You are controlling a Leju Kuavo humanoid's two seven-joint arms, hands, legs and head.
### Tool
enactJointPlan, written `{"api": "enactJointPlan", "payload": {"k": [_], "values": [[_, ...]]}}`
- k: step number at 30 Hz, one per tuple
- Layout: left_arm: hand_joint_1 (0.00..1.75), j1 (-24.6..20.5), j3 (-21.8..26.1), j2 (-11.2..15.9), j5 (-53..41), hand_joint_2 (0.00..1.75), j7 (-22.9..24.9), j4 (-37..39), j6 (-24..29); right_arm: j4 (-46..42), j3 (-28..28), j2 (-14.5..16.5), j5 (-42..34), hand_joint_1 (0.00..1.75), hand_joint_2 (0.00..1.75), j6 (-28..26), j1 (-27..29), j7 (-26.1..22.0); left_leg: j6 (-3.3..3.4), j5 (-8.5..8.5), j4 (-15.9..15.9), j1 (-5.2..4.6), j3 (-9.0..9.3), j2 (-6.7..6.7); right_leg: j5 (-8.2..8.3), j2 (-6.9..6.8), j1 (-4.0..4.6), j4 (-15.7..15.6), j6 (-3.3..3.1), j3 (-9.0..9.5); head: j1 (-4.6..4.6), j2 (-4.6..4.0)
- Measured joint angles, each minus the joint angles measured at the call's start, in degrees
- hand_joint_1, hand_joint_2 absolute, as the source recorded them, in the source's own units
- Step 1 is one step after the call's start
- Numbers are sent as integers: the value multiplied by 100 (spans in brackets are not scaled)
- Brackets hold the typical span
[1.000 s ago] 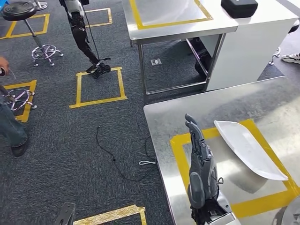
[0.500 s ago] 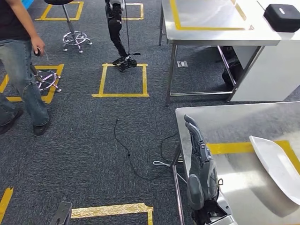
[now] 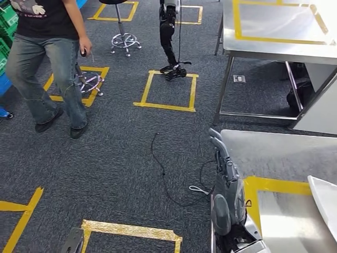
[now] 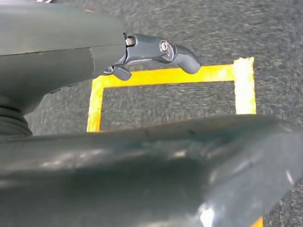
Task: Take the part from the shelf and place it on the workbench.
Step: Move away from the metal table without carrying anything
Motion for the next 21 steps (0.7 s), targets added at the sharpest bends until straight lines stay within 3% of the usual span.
{"api": "enactJointPlan", "payload": {"k": [2, 3, 4, 5, 7, 9, 10, 12, 14, 16, 18, 19, 20, 21], "values": [[0, -9, 0, -1, 0, 0, -1, 0, 0, 2, -1, 0, 0, 0, 0, 0, -1, 2, -48, -336, 740, 15, -343, 227, -15, -178, 11, -3, -23, 4, -13, 0], [0, -4, 0, 2, 0, 0, -2, 0, 0, 3, -2, -1, -1, 0, 0, 0, -3, 4, -69, -391, 962, 29, -441, 261, -25, -257, 9, -1, -27, 4, -18, 1], [0, 1, 1, 5, 0, 0, -2, 0, 0, 3, -2, -1, 0, 0, 0, 0, -4, 3, -87, -337, 975, 44, -438, 281, -36, -328, 6, 1, -22, 9, -25, 1], [0, 2, 1, 12, 0, 0, -3, 0, 0, 3, -1, -2, 0, 0, 0, 0, -7, 4, -104, -180, 754, 60, -317, 315, -49, -394, 1, 4, -12, 23, -28, 0], [0, -10, 1, 12, 0, 0, -4, 0, 0, 3, 0, -2, -1, 0, 0, 0, -11, 3, -129, 175, -38, 59, 100, 582, -97, -515, 19, 19, 42, 67, -40, -1], [0, -30, 1, 1, 1, 0, -5, 0, -1, 3, -1, -2, -1, 0, 0, -1, -19, 3, -79, 309, -518, 39, 331, 784, -149, -623, 64, 45, 111, 97, -36, 0], [0, -34, 1, -4, 1, 0, -5, 0, -2, 3, -1, -2, 0, 0, 0, -1, -24, 2, -36, 287, -549, 19, 330, 779, -165, -677, 80, 50, 138, 105, -32, 0], [0, -26, 1, 0, 7, 0, -6, 0, -2, 3, 2, -2, 2, 0, 0, -2, -41, 1, 54, 302, -565, 22, 314, 621, -210, -745, 63, 58, 196, 119, -19, 0], [0, -26, 1, 4, 14, 0, -6, 0, 2, 2, 2, -2, 1, 0, 0, -5, -56, -2, 139, 318, -587, 36, 322, 480, -399, -517, 26, 298, 252, 22, -4, 0], [0, -33, 1, 8, 17, 0, -6, 0, 6, 2, -2, -2, 1, 0, 0, -9, -51, -1, 195, 325, -592, 41, 320, 340, -746, -208, 8, 998, 269, -317, 22, -1], [0, -28, 1, 10, 16, 0, -6, 0, 7, 3, -6, -4, 2, 0, 0, -11, -42, 2, 211, 327, -589, 28, 316, 181, -949, -123, 10, 1688, 258, -701, 31, -1], [0, -21, 1, 10, 16, 0, -6, 0, 7, 3, -7, -5, 1, 0, 0, -11, -41, 2, 212, 326, -588, 23, 320, 95, -890, -108, 12, 1766, 244, -777, 32, -1], [0, -17, 1, 10, 16, 0, -6, 0, 7, 3, -8, -7, 1, 0, 0, -10, -42, 2, 212, 326, -587, 21, 328, 8, -720, -86, 13, 1608, 225, -738, 32, -1], [0, -15, 1, 10, 16, 0, -6, 0, 7, 3, -8, -8, 0, 0, 0, -10, -43, 2, 210, 327, -586, 21, 339, -78, -480, -30, 11, 1257, 202, -600, 32, -1]]}}
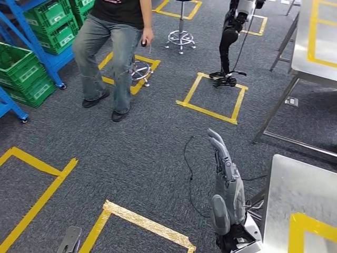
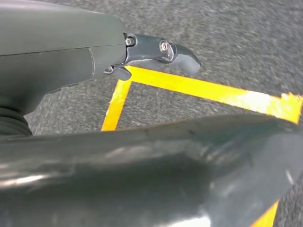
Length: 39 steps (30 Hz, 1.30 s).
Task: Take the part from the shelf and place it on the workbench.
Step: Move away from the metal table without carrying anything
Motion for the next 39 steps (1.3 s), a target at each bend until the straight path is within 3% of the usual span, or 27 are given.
{"api": "enactJointPlan", "payload": {"k": [2, 4, 5, 6, 8, 10, 12, 13, 14, 16, 17, 19, 21, 23, 24, 26, 27, 28, 29, 30, 32, 34, 35, 36, 37, 39], "values": [[0, 0, 1, -4, -1, 0, 0, 0, 0, 0, 0, -1, 1, 0, 0, 0, -6, -2, -26, 0, 7, -4, 4, -153, 335, 269, -22, -764, -36, 337, 1, 0], [0, 13, 2, -12, -1, 0, 0, 0, 1, 0, 0, -4, 1, 0, 0, 0, -8, -2, -95, 17, 0, -6, -25, -263, 387, 447, -45, -1084, -46, 503, -1, 1], [0, 25, 2, -15, -1, 0, 0, 0, 2, 0, 2, -7, 1, 0, 0, 1, -9, -3, -137, 32, -16, -8, -39, -311, 385, 425, -51, -1108, -52, 527, -2, 1], [0, 38, 3, -13, -1, 0, 0, 0, 2, 0, 5, -8, 1, 0, 0, 1, -10, -4, -170, 38, -28, -13, -41, -327, 405, 375, -74, -1133, -77, 545, -4, 2], [0, 51, 3, -15, -1, 0, 0, 1, 2, -1, 11, -9, 1, 0, 0, 4, -13, -7, -212, -69, 114, -53, -94, -125, 446, 247, -123, -1232, -146, 613, -26, 1], [0, 36, 2, -20, -1, 0, 0, 2, 2, -1, 13, -9, 0, 0, 0, 8, -4, -6, -246, -370, 687, -53, -351, 184, 449, 85, -150, -1296, -198, 681, -63, 1], [0, 17, 2, -14, -1, 0, 0, 2, 2, 0, 13, -9, 0, 0, 0, 9, 10, -6, -310, -614, 1381, 26, -714, 291, 415, -90, -158, -1300, -196, 715, -79, 0], [0, 15, 2, -10, -1, 0, 0, 2, 2, 0, 12, -9, 1, 0, 0, 9, 15, -5, -355, -602, 1523, 78, -810, 316, 388, -182, -165, -1296, -169, 732, -79, 0], [0, 17, 2, -8, -1, 0, 0, 2, 2, 0, 12, -9, 1, 0, 0, 9, 17, -5, -407, -480, 1436, 134, -796, 350, 355, -271, -178, -1287, -125, 754, -78, 1], [0, 22, 2, -14, -1, 0, 0, 3, 2, 0, 11, -9, 1, 0, 0, 8, 19, -6, -546, -112, 813, 238, -538, 549, 243, -445, -206, -1211, 15, 795, -77, 1], [0, 18, 3, -32, -1, 0, -1, 4, 1, -1, 9, -9, 0, 0, 0, 8, 19, -3, -571, -2, 538, 268, -418, 646, 160, -524, -207, -1132, 93, 782, -91, 1], [0, 20, 5, -60, -1, 0, -1, 7, 1, -3, 4, -10, 7, 0, 0, 7, 24, -4, -508, -11, 355, 271, -333, 722, 24, -634, -190, -1020, 196, 770, -78, 1], [0, 26, 7, -50, -1, 0, -2, 5, 3, -6, 3, -12, 11, 0, 0, 4, 23, -8, -366, -57, 401, 243, -350, 588, -17, -706, -207, -1015, 217, 845, -43, 0], [0, 23, 7, -28, -1, 0, -2, 4, 5, -8, 1, -13, 9, 0, 0, 0, 14, -8, -281, -58, 396, 218, -349, 474, -137, -564, -245, -898, 218, 845, -26, 1], [0, 17, 8, -19, -1, 0, -2, 3, 7, -10, -1, -14, 9, 0, 0, -2, 15, -8, -241, -54, 389, 210, -347, 417, -280, -422, -248, -667, 203, 731, -14, 0], [0, 12, 9, -11, -1, 0, -2, 3, 8, -14, -3, -14, 10, 0, 0, -4, 26, -9, -184, -50, 381, 193, -352, 300, -635, -156, -209, 108, 143, 325, 6, 1], [0, 12, 9, -10, -2, 0, -2, 3, 8, -14, -4, -14, 10, 0, 0, -4, 33, -8, -166, -49, 380, 180, -355, 232, -742, -112, -180, 479, 111, 104, 14, 0], [0, 15, 9, -10, -2, 0, -2, 4, 7, -13, -6, -14, 9, 0, 0, -5, 39, -8, -155, -48, 380, 166, -356, 156, -743, -93, -150, 687, 73, -50, 15, 1], [0, 18, 9, -9, -3, 0, -2, 4, 7, -13, -8, -14, 9, 0, 0, -5, 43, -8, -149, -46, 380, 155, -354, 71, -626, -76, -121, 675, 27, -106, 14, 0], [0, 18, 9, -10, -2, 0, -2, 4, 7, -14, -9, -14, 9, 0, 0, -5, 45, -8, -148, -41, 378, 149, -353, -19, -417, -37, -94, 439, -26, -51, 14, 0], [0, 18, 10, -19, -1, 0, -2, 4, 7, -15, -11, -14, 9, 0, 0, -5, 46, -8, -165, -24, 377, 147, -360, -186, -1, 253, -62, -326, -128, 228, 12, 1], [0, 21, 14, -32, -1, 0, -2, 4, 7, -15, -14, -14, 9, 0, 0, -7, 54, -8, -221, 8, 362, 162, -383, -327, 142, 513, -50, -797, -133, 419, 16, 1], [0, 27, 16, -37, -1, 0, -2, 4, 7, -15, -16, -14, 9, 0, 0, -7, 56, -9, -267, 35, 337, 172, -396, -395, 138, 540, -45, -853, -106, 452, 20, 2], [0, 35, 17, -36, -1, 0, -2, 4, 7, -15, -17, -14, 9, 0, 0, -8, 56, -9, -319, 70, 302, 184, -408, -469, 166, 463, -43, -887, -76, 481, 22, 1], [0, 45, 17, -33, -1, 0, -2, 4, 7, -15, -16, -14, 9, 0, 0, -7, 53, -8, -357, 83, 289, 185, -417, -442, 197, 381, -51, -922, -71, 513, 22, 1], [0, 46, 17, -28, -1, 0, -2, 4, 7, -15, -12, -14, 9, 0, 0, -6, 58, -9, -399, -60, 480, 147, -508, -123, 261, 193, -67, -1007, -99, 553, -3, 1]]}}
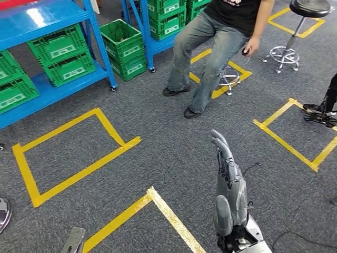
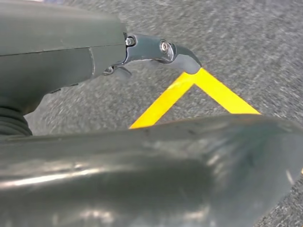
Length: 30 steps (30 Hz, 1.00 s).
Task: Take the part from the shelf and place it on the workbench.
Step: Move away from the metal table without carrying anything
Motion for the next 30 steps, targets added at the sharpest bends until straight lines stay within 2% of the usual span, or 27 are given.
{"api": "enactJointPlan", "payload": {"k": [1, 2, 3, 4, 5, 6, 7, 9, 10, 11, 13, 14, 15, 17, 18, 19, 20, 21, 22, 23, 24, 25, 26, 27, 28, 29, 30], "values": [[0, -10, 0, 3, 0, 0, 0, 0, 0, 0, -1, 0, -1, 0, 0, 0, 7, 1, -5, -176, 272, -19, -108, 229, 14, -107, 4, -25, -19, 10, -11, 0], [0, -19, 0, 4, 0, 0, 0, 0, 0, 0, -4, 0, -2, 0, 0, 0, 17, 1, -17, -377, 624, -32, -252, 382, 15, -212, 18, -35, -34, 13, -21, 0], [0, -25, 1, 7, 0, 0, -1, 0, 0, 0, -7, 0, -3, 0, 0, -1, 22, 2, -28, -547, 974, -34, -387, 447, 12, -325, 32, -35, -42, 10, -23, 0], [0, -23, 2, 11, 0, 0, -1, 0, 0, 0, -11, 0, -3, 0, 0, -1, 25, 3, -34, -634, 1209, -34, -457, 470, 8, -431, 45, -35, -48, 8, -24, 0], [0, -17, 3, 16, 0, 0, -1, 0, 0, 0, -13, 0, -3, 0, 0, 0, 25, 3, -31, -619, 1252, -36, -430, 481, 5, -528, 57, -35, -53, 8, -23, 1], [0, -11, 5, 22, 0, 0, -1, 0, 0, 0, -13, 0, -2, 0, 0, 0, 23, 2, -18, -504, 1065, -45, -287, 505, 0, -617, 68, -34, -54, 15, -25, 0], [0, -8, 7, 27, 0, 0, -1, 0, 0, 0, -13, 0, -2, 0, 0, 0, 20, 2, 13, -331, 691, -64, -48, 574, -8, -701, 80, -34, -54, 28, -24, 0], [0, -18, 9, 37, 0, 0, -1, 0, 1, 0, -13, 0, -2, 0, 0, -1, 15, 2, 124, -107, -54, -140, 389, 818, -32, -846, 113, -32, -34, 52, -19, -1], [0, -22, 9, 40, 0, 0, -2, 0, 1, 0, -14, 0, -2, 0, 0, -1, 11, 2, 179, -66, -262, -174, 498, 895, -41, -905, 124, -33, -17, 62, -18, 0], [0, -22, 9, 44, 0, 0, -3, 0, 2, 0, -14, 0, -2, 0, 0, 0, 8, 2, 221, -73, -326, -198, 518, 916, -44, -953, 132, -38, 3, 68, -17, 0], [0, -8, 9, 51, 0, 0, -5, 0, 2, -1, -12, 1, -2, 0, 0, 2, -8, 1, 276, -29, -379, -186, 512, 797, -54, -1013, 129, -56, 54, 82, -20, 1], [0, -4, 9, 52, 0, 0, -7, -1, 2, -1, -10, 1, -3, 0, 0, 4, -19, 1, 303, -3, -422, -166, 528, 740, -93, -928, 121, -32, 88, 75, -12, 0], [0, -10, 9, 54, 0, 0, -9, -1, 2, -2, -9, 2, -4, 0, 0, 5, -32, 1, 337, 28, -466, -141, 542, 680, -182, -778, 109, 80, 124, 27, 0, 1], [0, -33, 9, 51, 0, 0, -18, -1, 2, 2, -11, 1, -8, 0, 0, 8, -44, 5, 382, 71, -510, -112, 542, 557, -491, -417, 71, 637, 181, -234, 27, 1], [0, -42, 9, 52, 0, 0, -23, -1, 1, 7, -12, 0, -10, 0, 0, 10, -45, 9, 393, 82, -510, -109, 524, 488, -650, -328, 52, 1012, 199, -421, 31, 1], [0, -42, 9, 51, 0, 0, -27, 0, 0, 11, -13, -1, -12, 0, 0, 13, -44, 13, 391, 89, -507, -106, 512, 413, -736, -293, 35, 1308, 215, -575, 33, 1], [0, -37, 10, 52, 0, 0, -31, 0, -1, 16, -13, -2, -14, 0, 0, 15, -44, 15, 382, 95, -504, -100, 505, 332, -711, -280, 19, 1426, 229, -647, 33, 1], [0, -32, 11, 53, 0, 0, -33, 0, -1, 17, -13, -2, -15, 0, 0, 18, -47, 17, 367, 102, -499, -89, 503, 246, -577, -269, 2, 1329, 242, -613, 32, 1], [0, -31, 12, 54, 0, 0, -33, 0, -2, 17, -13, -2, -16, 0, 0, 19, -50, 18, 346, 106, -492, -72, 503, 158, -364, -229, -21, 1030, 257, -477, 33, 1], [0, -31, 13, 55, 0, 0, -34, -1, -2, 17, -13, -2, -16, 0, 0, 19, -56, 19, 315, 107, -481, -55, 499, 75, -171, -118, -49, 647, 273, -297, 33, 1], [0, -37, 14, 56, 0, 0, -34, -1, -3, 18, -12, -2, -16, 0, 0, 20, -59, 20, 275, 106, -454, -48, 482, -4, -52, 31, -76, 288, 282, -134, 37, 0], [0, -41, 14, 56, 1, 0, -36, -1, -4, 18, -12, -3, -16, 0, 0, 22, -63, 22, 228, 113, -440, -40, 453, -72, -2, 152, -90, 55, 279, -11, 40, -1], [0, -42, 15, 57, 1, 0, -38, -1, -4, 18, -11, -3, -16, 0, 0, 24, -66, 25, 179, 129, -433, -33, 418, -137, -14, 233, -92, -49, 262, 46, 39, 0], [0, -37, 16, 59, 1, 0, -40, -1, -4, 18, -9, -4, -16, 0, 0, 26, -69, 27, 128, 155, -436, -26, 387, -201, -26, 227, -79, -72, 231, 63, 39, 0], [0, -26, 17, 63, 2, 0, -42, -1, -4, 17, -5, -4, -17, 0, 0, 28, -74, 28, 88, 177, -451, -13, 363, -245, -12, 155, -76, -64, 187, 70, 35, 1], [0, -13, 17, 64, 2, 0, -42, 0, -4, 17, 1, -3, -18, 0, 0, 29, -79, 28, 58, 170, -425, -17, 339, -183, 5, 82, -76, -73, 138, 69, 33, 1], [0, -6, 18, 64, 2, 0, -42, 0, -4, 17, 8, -3, -19, 0, 0, 32, -82, 27, 39, 103, -314, -30, 285, -37, 20, -3, -75, -85, 87, 74, 12, 1]]}}
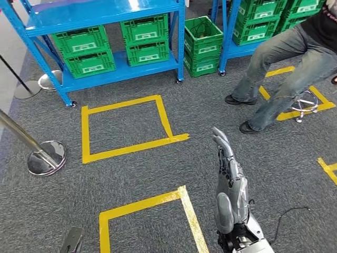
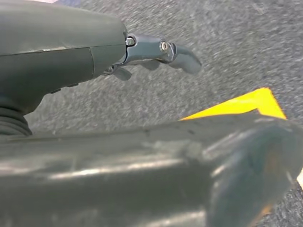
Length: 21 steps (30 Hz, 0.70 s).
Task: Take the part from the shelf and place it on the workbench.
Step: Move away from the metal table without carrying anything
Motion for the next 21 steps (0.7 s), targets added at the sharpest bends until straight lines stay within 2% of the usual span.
{"api": "enactJointPlan", "payload": {"k": [2, 3, 4, 5, 6, 7, 9, 10, 11, 12, 16, 21], "values": [[0, -10, 1, -6, 0, 0, 0, 0, 0, -1, 10, 1, -2, 0, 0, 2, 6, 3, -10, -314, 562, -32, -247, 378, 7, -190, 26, -14, -76, 7, -38, 0], [0, -19, 1, -7, 0, 0, 0, 0, 0, -1, 11, 1, -3, 0, 0, 3, 11, 5, -12, -509, 964, -35, -419, 476, 2, -290, 47, -13, -95, 5, -58, 0], [0, -21, 1, -7, 0, 0, 0, 0, 0, -1, 10, 1, -3, 0, 0, 3, 15, 8, -11, -653, 1308, -35, -562, 508, -4, -387, 67, -13, -104, 4, -58, 0], [0, -16, 2, -6, 0, 0, 0, 0, 0, 0, 10, 1, -3, 0, 0, 4, 17, 9, -5, -711, 1514, -36, -636, 517, -10, -478, 82, -12, -111, 4, -58, 0], [0, -8, 5, -4, 1, 0, 0, 0, 0, 1, 11, 1, -3, 0, 0, 4, 15, 9, 9, -652, 1495, -40, -601, 526, -16, -561, 95, -12, -116, 9, -59, 0], [0, -1, 8, -2, 1, 0, 0, 0, 0, 1, 11, 1, -7, 0, 0, 4, 14, 9, 33, -496, 1245, -47, -451, 551, -24, -636, 107, -12, -117, 20, -59, 0], [0, 0, 15, 3, 0, 0, 0, 0, 0, -1, 11, 1, -24, 0, 0, 4, 11, 9, 112, -178, 445, -89, -7, 665, -50, -745, 133, -10, -100, 33, -55, -1], [0, -2, 16, 4, -1, 0, -1, 0, 0, -1, 10, 1, -41, 0, 0, 6, 10, 10, 149, -105, 145, -114, 151, 718, -62, -782, 145, -8, -80, 31, -53, -1], [0, 3, 17, 6, -1, 0, -1, 0, 0, -2, 10, 1, -59, 0, 0, 8, 7, 11, 178, -94, -17, -137, 231, 754, -68, -804, 153, -6, -57, 28, -51, -1], [0, 15, 19, 5, -2, 0, -2, 0, 0, -2, 9, 1, -79, 0, 0, 10, 5, 12, 185, -107, -59, -145, 245, 762, -77, -821, 166, 2, -45, 20, -51, 0], [0, 40, 25, -4, -1, 0, -2, 0, 0, -2, 2, 1, -116, 0, 0, 12, 7, 13, 169, -88, -91, -149, 239, 760, -54, -804, 163, -22, -93, 37, -48, -2], [0, 33, 30, -11, 28, 0, -3, 0, -29, -2, -1, 1, -130, 0, 0, 19, 10, 11, 207, -103, -90, -156, 242, 765, -25, -789, 157, -81, -36, 20, -48, -1]]}}
